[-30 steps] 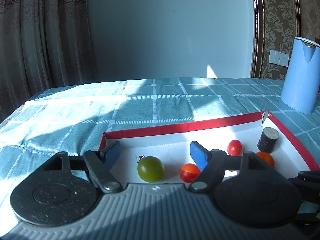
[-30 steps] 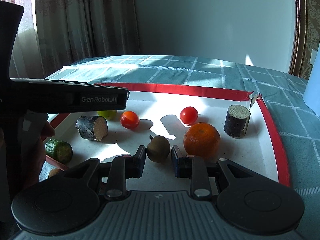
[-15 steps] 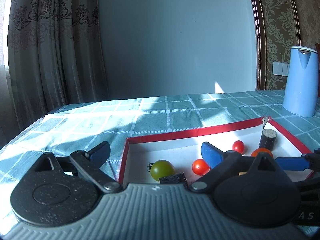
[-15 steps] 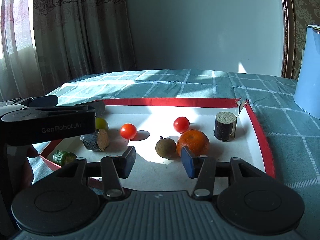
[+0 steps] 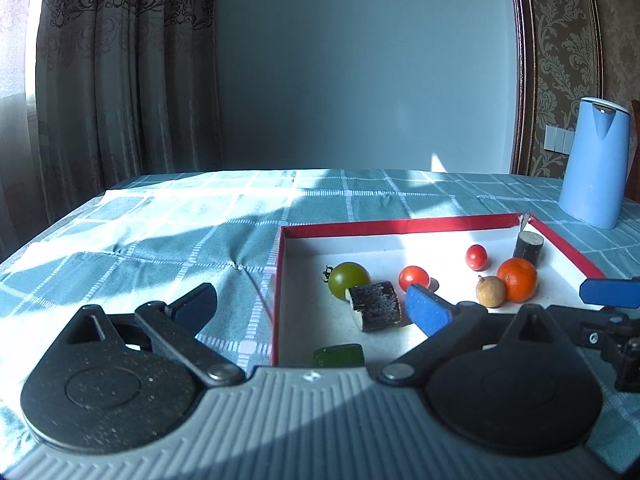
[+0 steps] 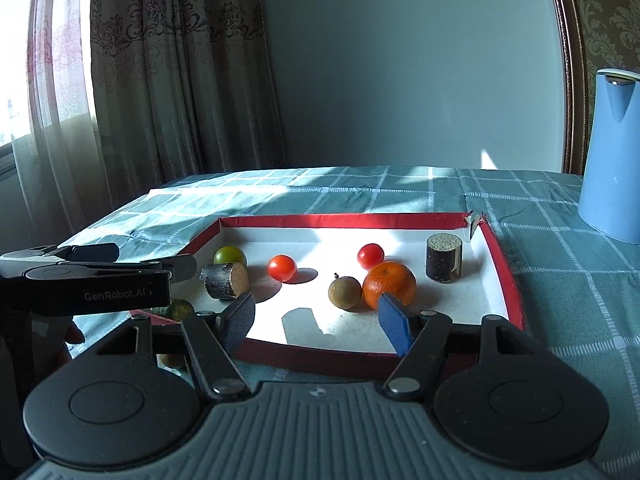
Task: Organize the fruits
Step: 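Move both grippers back to the remaining produce beside the tray, then close the left gripper on the tan round fruit while the right gripper grasps the dark green tomato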
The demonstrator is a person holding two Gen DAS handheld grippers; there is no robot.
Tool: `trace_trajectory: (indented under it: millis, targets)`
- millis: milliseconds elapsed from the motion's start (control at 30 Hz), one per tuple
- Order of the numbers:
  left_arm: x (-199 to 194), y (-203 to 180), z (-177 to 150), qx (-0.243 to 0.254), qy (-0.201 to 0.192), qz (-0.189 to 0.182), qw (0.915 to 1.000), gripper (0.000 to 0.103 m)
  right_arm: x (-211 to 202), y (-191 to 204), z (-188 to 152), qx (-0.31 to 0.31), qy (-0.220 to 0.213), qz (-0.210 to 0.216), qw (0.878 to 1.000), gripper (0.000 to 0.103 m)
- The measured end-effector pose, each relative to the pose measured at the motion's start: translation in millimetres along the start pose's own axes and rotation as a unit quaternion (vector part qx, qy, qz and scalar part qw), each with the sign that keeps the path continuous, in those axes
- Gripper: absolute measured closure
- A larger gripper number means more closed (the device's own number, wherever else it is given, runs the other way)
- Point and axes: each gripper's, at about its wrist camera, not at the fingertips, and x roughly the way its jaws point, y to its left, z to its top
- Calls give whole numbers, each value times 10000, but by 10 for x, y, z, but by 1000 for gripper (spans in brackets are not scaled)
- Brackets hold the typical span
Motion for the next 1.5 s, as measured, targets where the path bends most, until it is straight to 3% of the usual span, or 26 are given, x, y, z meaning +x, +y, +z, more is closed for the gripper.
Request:
trace_trajectory:
  millis: [200,267,367,533,767,967,1133,1367,1500]
  targets:
    - [-192,167,-128,-147,121,-334,9993,2,-138,181,-242,-579,221,210,9979,36]
    - [-215,171,-182,-38,260,-503,9984,2,-101,237,-267,-739,344,249,9964,39]
    - [-247,100,-216,184,214,-473,9985,2,-40,285,-304,-861,503,260,9947,46]
    - [-209,34,-230,347,370,-609,9969,2,1,252,-317,-742,607,256,9951,56]
    - [-113,4,-246,407,673,-665,9947,2,128,242,-319,-667,910,286,9932,62]
    - [-5,-62,-272,527,993,-710,9911,4,119,248,-321,-667,859,302,9936,69]
    - [-4,-98,-283,621,998,-781,9900,16,107,194,-309,-510,802,159,9953,70]
    - [-20,-111,-278,640,990,-635,9910,23,117,157,-299,-418,801,97,9959,70]
    - [-21,-127,-294,587,1200,-601,9892,38,120,160,-302,-426,806,92,9958,70]
